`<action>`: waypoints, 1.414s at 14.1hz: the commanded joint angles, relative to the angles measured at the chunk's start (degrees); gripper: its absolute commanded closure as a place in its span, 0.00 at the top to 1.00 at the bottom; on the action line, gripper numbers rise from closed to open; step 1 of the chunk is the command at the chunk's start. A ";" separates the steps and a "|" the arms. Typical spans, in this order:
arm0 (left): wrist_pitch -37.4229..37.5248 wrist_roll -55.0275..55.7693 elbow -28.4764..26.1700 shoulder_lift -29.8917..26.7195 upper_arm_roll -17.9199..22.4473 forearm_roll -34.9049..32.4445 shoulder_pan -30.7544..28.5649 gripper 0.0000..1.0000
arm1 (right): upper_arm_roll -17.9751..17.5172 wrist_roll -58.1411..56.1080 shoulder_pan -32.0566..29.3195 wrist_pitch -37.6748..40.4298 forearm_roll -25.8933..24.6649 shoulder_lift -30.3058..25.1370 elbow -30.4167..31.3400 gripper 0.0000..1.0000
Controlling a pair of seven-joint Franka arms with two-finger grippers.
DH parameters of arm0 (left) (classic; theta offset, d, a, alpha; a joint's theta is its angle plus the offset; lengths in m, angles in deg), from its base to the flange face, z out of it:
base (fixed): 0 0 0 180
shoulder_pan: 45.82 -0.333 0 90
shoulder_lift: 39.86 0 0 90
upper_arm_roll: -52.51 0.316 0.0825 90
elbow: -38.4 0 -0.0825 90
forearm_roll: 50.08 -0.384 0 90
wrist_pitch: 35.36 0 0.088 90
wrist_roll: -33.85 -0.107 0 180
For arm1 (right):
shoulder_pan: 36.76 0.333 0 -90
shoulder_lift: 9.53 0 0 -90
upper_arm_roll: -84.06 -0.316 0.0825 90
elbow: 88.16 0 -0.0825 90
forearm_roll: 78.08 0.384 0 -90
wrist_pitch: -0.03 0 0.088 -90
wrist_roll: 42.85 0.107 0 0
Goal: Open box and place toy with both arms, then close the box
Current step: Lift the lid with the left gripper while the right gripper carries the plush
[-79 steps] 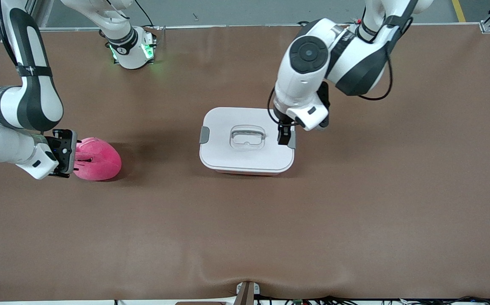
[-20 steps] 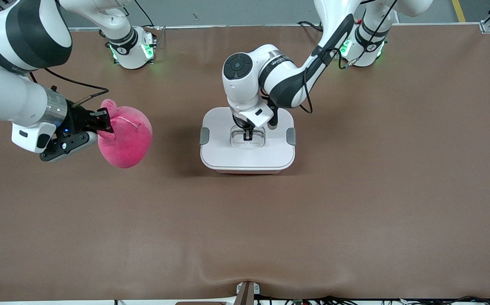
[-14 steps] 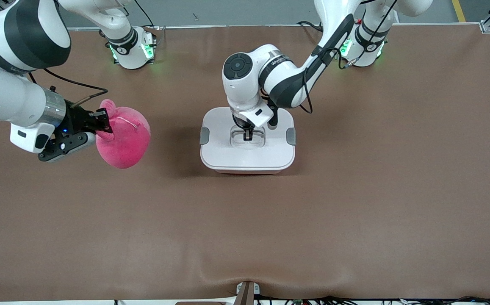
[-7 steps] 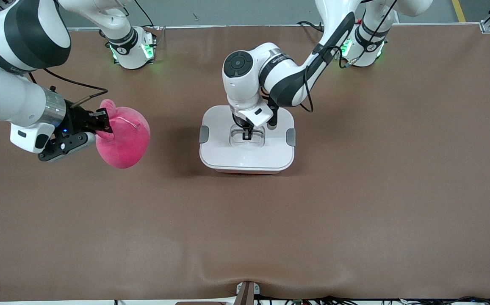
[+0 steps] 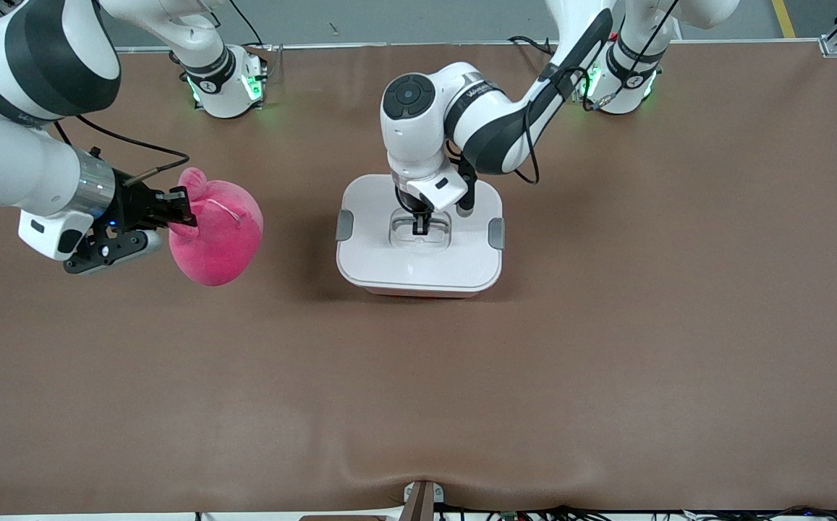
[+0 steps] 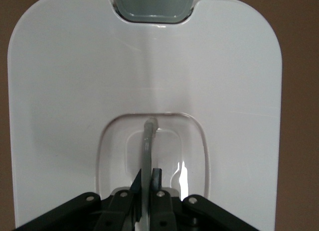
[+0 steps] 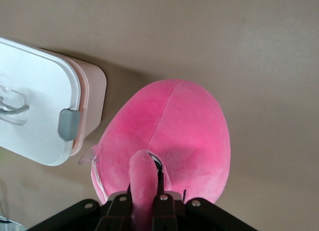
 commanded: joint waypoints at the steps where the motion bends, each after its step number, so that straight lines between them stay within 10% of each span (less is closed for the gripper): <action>1: 1.38 -1.51 -1.44 -3.51 -0.40 0.00 -1.35 0.00 | 0.23 4.25 1.24 0.86 1.63 -0.28 -1.09 0.00; 20: 17.37 -20.56 -1.97 -23.38 -0.40 5.80 -21.38 0.00 | 0.67 14.45 22.24 -5.28 1.02 7.88 -8.56 0.00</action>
